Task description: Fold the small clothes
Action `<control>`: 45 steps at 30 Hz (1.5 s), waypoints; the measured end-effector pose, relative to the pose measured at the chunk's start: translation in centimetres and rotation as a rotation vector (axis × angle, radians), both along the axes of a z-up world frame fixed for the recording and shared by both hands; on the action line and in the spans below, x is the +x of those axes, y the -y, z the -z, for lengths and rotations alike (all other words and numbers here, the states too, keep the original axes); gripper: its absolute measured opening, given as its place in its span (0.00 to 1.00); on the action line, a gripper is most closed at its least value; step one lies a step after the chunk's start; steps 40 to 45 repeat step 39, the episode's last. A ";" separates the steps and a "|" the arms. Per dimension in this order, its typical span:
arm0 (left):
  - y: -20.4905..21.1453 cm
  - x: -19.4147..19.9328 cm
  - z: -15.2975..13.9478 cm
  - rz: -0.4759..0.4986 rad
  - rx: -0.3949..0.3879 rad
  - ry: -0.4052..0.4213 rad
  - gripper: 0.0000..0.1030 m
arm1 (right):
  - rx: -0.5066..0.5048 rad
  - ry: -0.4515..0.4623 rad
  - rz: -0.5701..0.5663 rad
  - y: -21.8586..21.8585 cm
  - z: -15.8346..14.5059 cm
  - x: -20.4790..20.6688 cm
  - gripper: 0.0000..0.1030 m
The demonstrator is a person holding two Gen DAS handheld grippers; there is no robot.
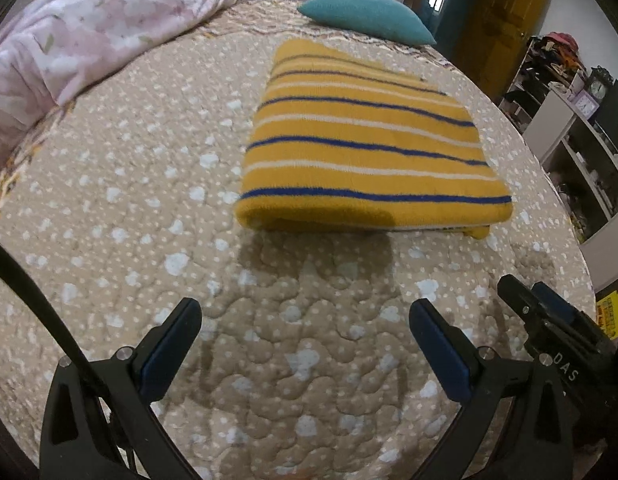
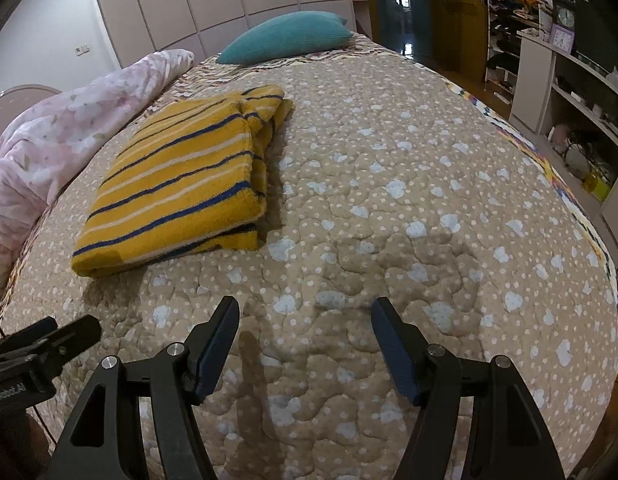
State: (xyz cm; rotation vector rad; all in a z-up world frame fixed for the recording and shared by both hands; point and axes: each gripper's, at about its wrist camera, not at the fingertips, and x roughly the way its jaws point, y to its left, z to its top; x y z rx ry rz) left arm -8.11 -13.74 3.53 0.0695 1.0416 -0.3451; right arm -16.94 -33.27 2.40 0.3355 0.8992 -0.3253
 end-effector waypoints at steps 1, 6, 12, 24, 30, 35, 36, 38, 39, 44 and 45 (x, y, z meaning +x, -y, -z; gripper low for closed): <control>0.0 -0.3 -0.2 -0.002 0.012 0.020 1.00 | -0.005 0.001 -0.003 -0.1 -0.1 0.0 0.71; 0.0 -1.2 -0.9 -0.004 0.051 0.088 1.00 | -0.034 -0.002 -0.022 -0.9 -0.1 0.2 0.71; 0.1 -1.3 -0.8 0.015 0.057 0.090 1.00 | -0.056 -0.009 -0.041 -1.4 0.0 0.5 0.72; -0.1 -1.3 -0.5 0.007 0.067 0.100 1.00 | -0.076 -0.009 -0.056 -2.0 -0.1 0.7 0.72; -0.2 -1.0 -0.1 0.013 0.070 0.087 1.00 | -0.075 -0.014 -0.066 -2.4 0.0 1.1 0.73; -0.3 -0.8 0.1 0.019 0.067 0.084 1.00 | -0.080 -0.018 -0.073 -2.6 0.1 1.3 0.73; -0.3 -0.8 0.1 0.026 0.068 0.085 0.99 | -0.082 -0.020 -0.076 -2.7 0.1 1.3 0.73; -0.3 -0.8 0.2 0.033 0.072 0.087 0.99 | -0.084 -0.023 -0.082 -2.8 0.1 1.5 0.73; -0.3 -0.8 0.2 0.036 0.070 0.087 0.99 | -0.086 -0.024 -0.085 -3.0 0.1 1.6 0.73; -0.3 -0.8 0.2 0.036 0.070 0.087 0.99 | -0.086 -0.024 -0.085 -3.0 0.1 1.6 0.73; -0.3 -0.8 0.2 0.036 0.070 0.087 0.99 | -0.086 -0.024 -0.085 -3.0 0.1 1.6 0.73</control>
